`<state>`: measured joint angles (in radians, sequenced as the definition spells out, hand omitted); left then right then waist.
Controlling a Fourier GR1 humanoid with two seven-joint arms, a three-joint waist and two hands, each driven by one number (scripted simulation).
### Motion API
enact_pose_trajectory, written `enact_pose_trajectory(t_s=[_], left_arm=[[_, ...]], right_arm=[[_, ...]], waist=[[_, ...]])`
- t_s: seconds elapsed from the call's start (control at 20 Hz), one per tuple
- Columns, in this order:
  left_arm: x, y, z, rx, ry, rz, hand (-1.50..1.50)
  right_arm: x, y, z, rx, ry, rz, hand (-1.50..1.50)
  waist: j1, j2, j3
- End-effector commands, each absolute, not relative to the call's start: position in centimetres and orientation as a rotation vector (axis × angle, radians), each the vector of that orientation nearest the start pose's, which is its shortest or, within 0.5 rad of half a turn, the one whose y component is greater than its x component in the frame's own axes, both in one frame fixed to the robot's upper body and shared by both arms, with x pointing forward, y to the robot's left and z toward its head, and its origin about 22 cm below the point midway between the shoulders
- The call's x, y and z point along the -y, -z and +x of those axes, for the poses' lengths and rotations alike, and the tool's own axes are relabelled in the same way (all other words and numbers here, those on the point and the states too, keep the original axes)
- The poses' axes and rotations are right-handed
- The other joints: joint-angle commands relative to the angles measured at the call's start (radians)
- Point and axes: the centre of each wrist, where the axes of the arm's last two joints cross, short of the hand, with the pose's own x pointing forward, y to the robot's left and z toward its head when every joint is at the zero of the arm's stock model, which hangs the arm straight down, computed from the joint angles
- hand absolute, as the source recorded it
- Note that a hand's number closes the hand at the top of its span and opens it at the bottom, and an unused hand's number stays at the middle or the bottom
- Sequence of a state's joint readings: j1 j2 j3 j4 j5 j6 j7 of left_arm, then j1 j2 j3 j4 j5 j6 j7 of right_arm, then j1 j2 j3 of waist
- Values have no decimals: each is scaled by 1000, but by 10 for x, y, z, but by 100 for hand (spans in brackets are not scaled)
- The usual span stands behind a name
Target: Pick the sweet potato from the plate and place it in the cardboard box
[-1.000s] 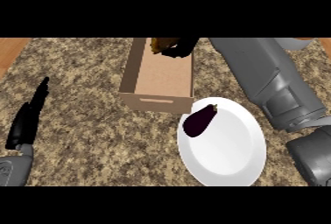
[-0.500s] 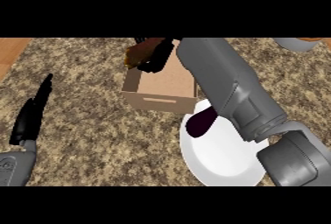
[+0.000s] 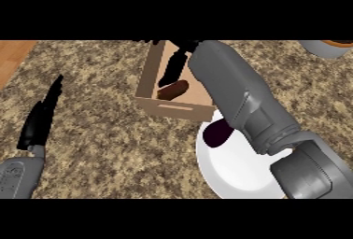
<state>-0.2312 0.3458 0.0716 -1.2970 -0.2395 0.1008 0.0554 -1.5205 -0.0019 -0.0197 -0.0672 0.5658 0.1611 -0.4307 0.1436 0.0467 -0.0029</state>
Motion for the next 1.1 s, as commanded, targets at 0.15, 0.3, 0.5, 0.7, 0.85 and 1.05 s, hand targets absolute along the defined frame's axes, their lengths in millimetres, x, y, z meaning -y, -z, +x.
enact_pose_trajectory(t_s=[0.15,0.3,0.5,0.7,0.85,1.05], left_arm=[[-320,-35,300,1457,322,576,0],[-324,-34,299,1451,300,584,0],[-329,-36,299,1441,287,579,0],[-323,-31,298,1455,286,595,0],[-329,-35,300,1443,296,571,0],[-329,-41,300,1466,291,590,0]], right_arm=[[48,-147,459,1849,-1137,91,-150],[42,-163,460,1896,-1021,144,-150],[52,-171,464,1934,-826,223,-150],[73,-185,472,1928,-761,265,-150],[115,-192,481,1935,-693,280,-150],[175,-199,487,1916,-670,203,-150]], waist=[[1,-3,2],[-17,-6,2],[-30,-3,3],[-26,4,2],[-32,6,3],[-21,17,4]])
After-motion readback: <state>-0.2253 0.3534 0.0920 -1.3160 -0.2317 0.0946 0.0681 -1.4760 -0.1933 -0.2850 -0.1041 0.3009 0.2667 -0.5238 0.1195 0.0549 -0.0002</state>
